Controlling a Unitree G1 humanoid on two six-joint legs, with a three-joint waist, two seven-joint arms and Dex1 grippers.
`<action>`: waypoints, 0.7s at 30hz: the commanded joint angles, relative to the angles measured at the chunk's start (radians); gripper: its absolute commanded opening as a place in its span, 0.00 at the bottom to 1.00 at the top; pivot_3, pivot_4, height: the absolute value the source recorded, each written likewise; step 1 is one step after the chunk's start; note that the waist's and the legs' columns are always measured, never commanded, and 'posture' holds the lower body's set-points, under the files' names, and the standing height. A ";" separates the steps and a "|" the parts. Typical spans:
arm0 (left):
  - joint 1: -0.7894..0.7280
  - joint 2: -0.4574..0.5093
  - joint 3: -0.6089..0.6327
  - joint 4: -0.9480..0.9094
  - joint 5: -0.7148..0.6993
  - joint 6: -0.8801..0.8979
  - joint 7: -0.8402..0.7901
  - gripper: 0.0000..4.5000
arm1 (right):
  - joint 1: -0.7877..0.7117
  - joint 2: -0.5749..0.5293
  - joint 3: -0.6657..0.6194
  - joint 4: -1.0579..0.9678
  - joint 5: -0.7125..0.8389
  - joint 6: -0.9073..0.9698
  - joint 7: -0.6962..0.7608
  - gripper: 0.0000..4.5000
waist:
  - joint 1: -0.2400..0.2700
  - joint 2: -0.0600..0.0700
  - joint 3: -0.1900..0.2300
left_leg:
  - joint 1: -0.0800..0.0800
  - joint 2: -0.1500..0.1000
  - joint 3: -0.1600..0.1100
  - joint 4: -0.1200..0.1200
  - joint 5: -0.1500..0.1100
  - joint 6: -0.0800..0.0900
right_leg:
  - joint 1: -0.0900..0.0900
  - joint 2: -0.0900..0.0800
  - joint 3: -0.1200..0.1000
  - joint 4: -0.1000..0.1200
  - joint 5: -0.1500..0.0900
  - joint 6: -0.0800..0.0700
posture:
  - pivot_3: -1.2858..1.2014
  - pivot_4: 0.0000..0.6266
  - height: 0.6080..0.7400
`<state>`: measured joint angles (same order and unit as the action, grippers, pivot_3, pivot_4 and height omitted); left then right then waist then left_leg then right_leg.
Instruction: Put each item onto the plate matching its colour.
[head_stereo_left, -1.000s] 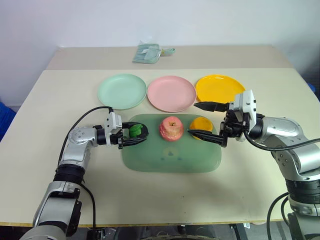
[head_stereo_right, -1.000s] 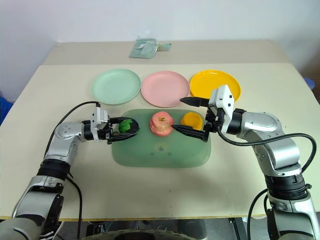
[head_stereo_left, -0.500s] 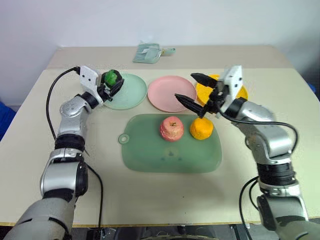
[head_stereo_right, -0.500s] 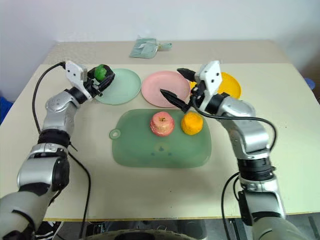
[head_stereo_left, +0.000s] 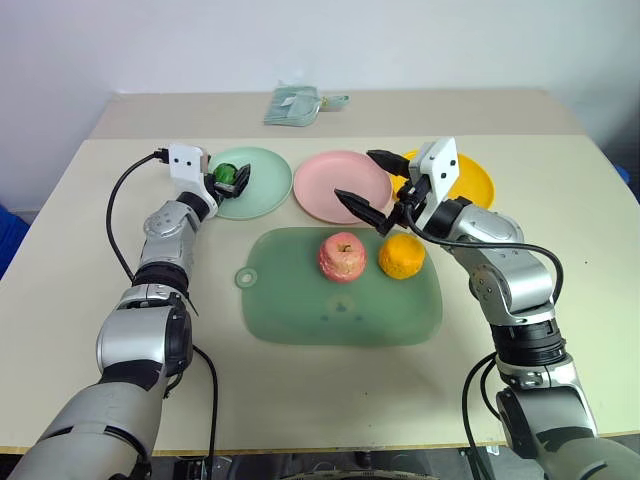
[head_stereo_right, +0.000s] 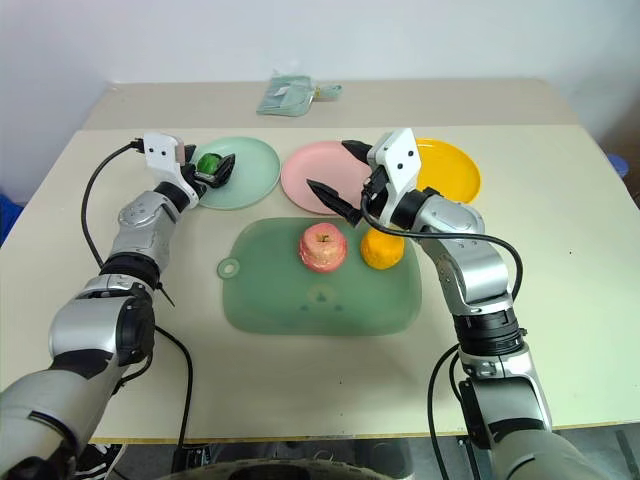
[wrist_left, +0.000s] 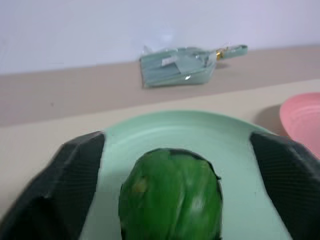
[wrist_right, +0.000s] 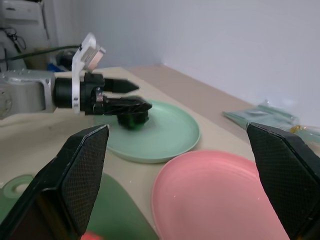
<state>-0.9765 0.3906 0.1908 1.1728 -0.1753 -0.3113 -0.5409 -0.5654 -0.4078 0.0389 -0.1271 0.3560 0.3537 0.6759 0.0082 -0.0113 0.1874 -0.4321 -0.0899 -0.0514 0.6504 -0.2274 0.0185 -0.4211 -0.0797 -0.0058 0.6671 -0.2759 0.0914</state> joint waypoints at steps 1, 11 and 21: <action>-0.026 0.036 -0.025 -0.108 0.019 -0.051 -0.092 0.99 | 0.012 -0.035 -0.005 -0.070 0.030 0.009 0.059 1.00 | 0.001 0.000 0.000 | 0.000 0.000 0.000 0.000 0.000 0.000 | 0.000 0.000 0.000 0.000 0.000 0.000 | 0.52 0.24 0.92; 0.407 0.183 -0.057 -0.852 -0.390 0.460 -0.798 0.99 | 0.019 -0.160 0.113 -0.139 0.008 0.135 0.210 1.00 | -0.045 0.001 0.000 | -0.002 0.001 -0.001 -0.003 0.001 -0.001 | -0.004 0.000 0.002 -0.001 0.000 -0.001 | 0.52 0.24 0.92; 0.612 0.268 -0.032 -1.084 -0.401 0.534 -0.783 0.99 | -0.019 -0.097 0.224 -0.056 -0.056 0.236 0.178 1.00 | -0.017 0.002 -0.001 | -0.001 0.002 -0.002 -0.001 0.001 -0.002 | -0.003 0.001 0.001 0.000 0.001 -0.002 | 0.52 0.24 0.92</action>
<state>-0.3669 0.6333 0.1325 0.1501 -0.5506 0.2106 -1.3266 -0.5623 -0.5031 0.2655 -0.1809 0.3154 0.5863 0.8572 -0.0088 -0.0096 0.1868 -0.4334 -0.0885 -0.0538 0.6494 -0.2262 0.0163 -0.4239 -0.0791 -0.0044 0.6668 -0.2752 0.0895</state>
